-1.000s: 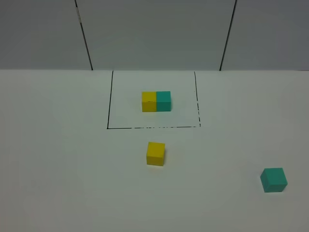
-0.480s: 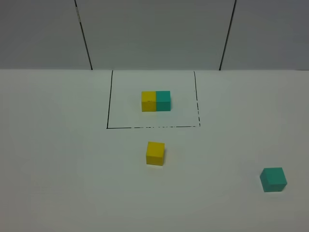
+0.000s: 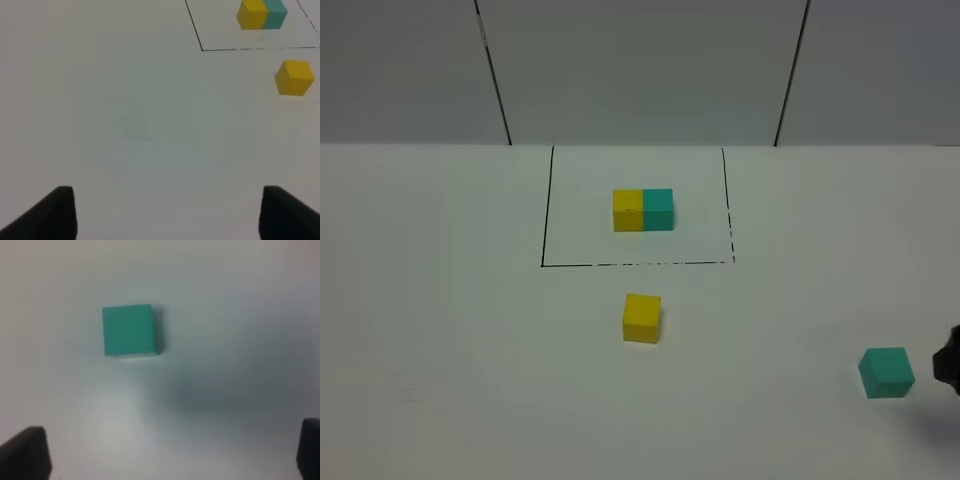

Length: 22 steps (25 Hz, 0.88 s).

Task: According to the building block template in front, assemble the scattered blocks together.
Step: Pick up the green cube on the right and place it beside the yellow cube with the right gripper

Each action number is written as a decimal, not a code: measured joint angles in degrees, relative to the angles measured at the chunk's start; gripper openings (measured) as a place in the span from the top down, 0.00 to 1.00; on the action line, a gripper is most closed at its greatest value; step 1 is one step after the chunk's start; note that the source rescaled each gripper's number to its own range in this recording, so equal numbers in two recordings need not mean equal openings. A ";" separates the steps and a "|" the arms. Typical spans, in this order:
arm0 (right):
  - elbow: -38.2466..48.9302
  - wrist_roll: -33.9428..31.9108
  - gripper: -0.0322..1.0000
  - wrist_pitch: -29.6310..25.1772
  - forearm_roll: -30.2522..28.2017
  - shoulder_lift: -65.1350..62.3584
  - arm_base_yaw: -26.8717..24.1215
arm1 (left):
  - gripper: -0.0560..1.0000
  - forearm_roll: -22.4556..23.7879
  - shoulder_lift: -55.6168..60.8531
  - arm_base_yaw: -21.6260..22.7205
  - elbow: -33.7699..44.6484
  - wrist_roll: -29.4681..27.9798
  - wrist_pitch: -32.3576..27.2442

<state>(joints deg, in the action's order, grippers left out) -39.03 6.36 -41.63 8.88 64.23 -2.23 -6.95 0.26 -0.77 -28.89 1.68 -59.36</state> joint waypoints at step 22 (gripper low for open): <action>-7.27 -5.24 0.00 12.61 -1.24 30.58 12.39 | 0.33 -0.04 0.00 0.00 0.00 0.00 0.00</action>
<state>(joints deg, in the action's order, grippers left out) -46.30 1.12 -29.02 7.65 94.81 10.15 -6.99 0.26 -0.77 -28.89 1.68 -59.36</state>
